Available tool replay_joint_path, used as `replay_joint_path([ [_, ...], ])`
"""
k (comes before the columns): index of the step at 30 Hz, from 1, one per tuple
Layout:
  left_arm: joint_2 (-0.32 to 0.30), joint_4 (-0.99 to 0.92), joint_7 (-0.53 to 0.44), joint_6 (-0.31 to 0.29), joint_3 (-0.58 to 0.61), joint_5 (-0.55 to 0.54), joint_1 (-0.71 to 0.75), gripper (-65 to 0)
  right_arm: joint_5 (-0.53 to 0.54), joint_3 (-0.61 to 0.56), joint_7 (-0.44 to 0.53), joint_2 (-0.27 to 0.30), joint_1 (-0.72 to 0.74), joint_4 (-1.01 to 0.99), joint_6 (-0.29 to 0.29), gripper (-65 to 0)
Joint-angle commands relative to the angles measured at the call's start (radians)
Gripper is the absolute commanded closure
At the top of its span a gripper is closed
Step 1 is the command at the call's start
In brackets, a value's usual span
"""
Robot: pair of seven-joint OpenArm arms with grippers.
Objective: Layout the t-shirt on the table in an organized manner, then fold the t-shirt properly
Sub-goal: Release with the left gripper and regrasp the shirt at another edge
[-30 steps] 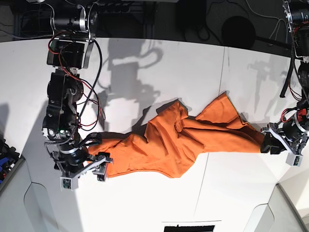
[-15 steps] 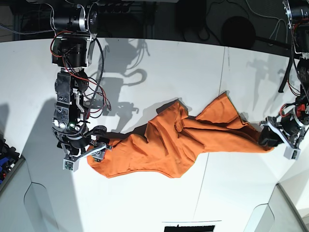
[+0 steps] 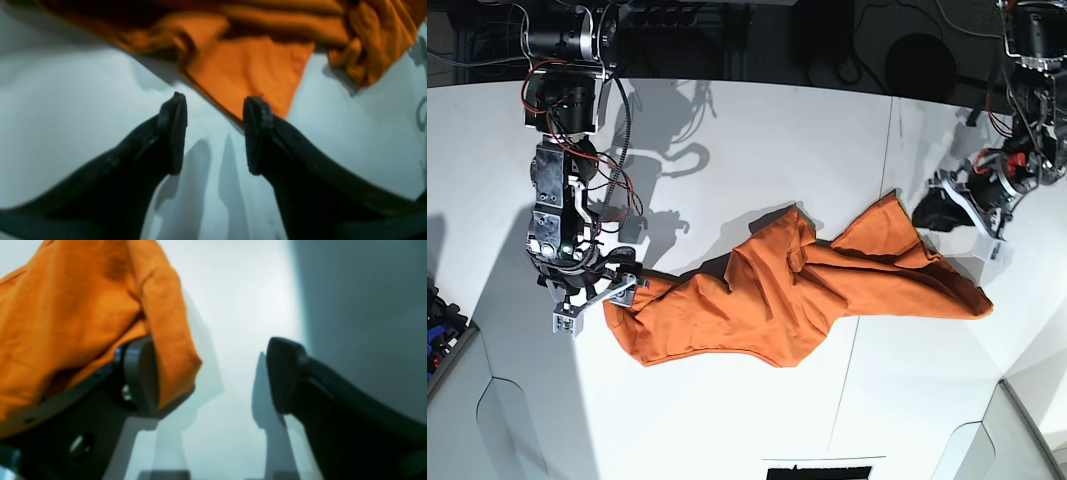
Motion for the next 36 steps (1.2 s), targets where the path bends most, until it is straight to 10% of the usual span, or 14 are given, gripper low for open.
replay_joint_path([
  [1, -0.008, 0.015, -0.015, -0.017, -0.008, -0.019, -0.005, -30.0, 0.004, 0.001, 0.018, 0.006, 0.027, 0.021, -0.004, -45.5],
  [21, 0.065, 0.016, -0.034, -0.022, 0.117, -0.026, 0.020, -29.8, 0.150, 0.033, -0.015, 0.048, 0.032, 0.051, 0.129, -45.3],
  [24, 0.065, 0.016, -0.071, -0.022, 0.140, -0.009, 0.017, -19.4, 0.151, 0.033, 0.011, 0.047, 0.032, -0.003, 0.184, -43.0],
  [26, 0.065, 0.016, -0.121, -0.027, 0.150, 0.011, 0.018, -3.2, 0.152, 0.033, 0.035, 0.047, 0.032, -0.017, 0.225, -35.3],
  [30, 0.064, 0.016, -0.153, -0.029, 0.151, 0.015, 0.018, 0.0, 0.154, 0.033, 0.154, 0.048, 0.033, -0.019, 0.272, -1.9],
  [36, 0.019, 0.048, -0.146, -0.105, 0.127, -0.023, 0.020, 0.0, 0.154, 0.033, 0.199, 0.056, 0.062, -0.012, 0.315, 0.0],
])
